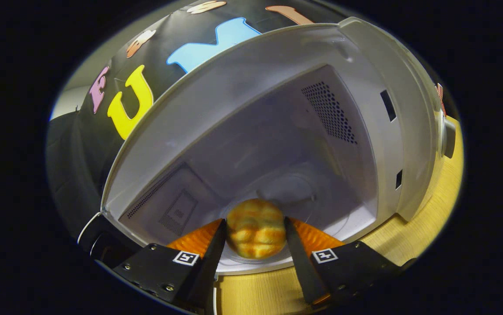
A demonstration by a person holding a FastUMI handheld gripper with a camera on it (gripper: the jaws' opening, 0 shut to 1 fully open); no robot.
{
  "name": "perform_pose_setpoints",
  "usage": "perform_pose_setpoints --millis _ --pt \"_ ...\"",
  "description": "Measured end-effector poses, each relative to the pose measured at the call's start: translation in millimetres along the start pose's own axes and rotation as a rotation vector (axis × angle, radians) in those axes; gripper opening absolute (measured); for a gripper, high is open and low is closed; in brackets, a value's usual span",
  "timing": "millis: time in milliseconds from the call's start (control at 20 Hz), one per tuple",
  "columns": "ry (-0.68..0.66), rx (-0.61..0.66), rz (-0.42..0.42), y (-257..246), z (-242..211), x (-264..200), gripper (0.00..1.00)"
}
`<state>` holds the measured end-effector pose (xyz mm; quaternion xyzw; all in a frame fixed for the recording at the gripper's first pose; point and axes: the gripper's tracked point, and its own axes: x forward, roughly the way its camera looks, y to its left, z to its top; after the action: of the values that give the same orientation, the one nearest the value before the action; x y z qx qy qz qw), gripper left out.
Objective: Open the microwave, put the food inside, and close the microwave door.
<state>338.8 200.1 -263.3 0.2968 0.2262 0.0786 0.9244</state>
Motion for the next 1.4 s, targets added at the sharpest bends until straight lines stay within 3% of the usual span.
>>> perform_pose_setpoints --millis 200,500,1400 --pt "-0.047 -0.058 -0.02 0 9 -1 0.97" --pt "-0.038 -0.113 0.005 15 9 -31 0.98" --pt "-0.146 -0.393 0.114 82 26 -241 0.97"
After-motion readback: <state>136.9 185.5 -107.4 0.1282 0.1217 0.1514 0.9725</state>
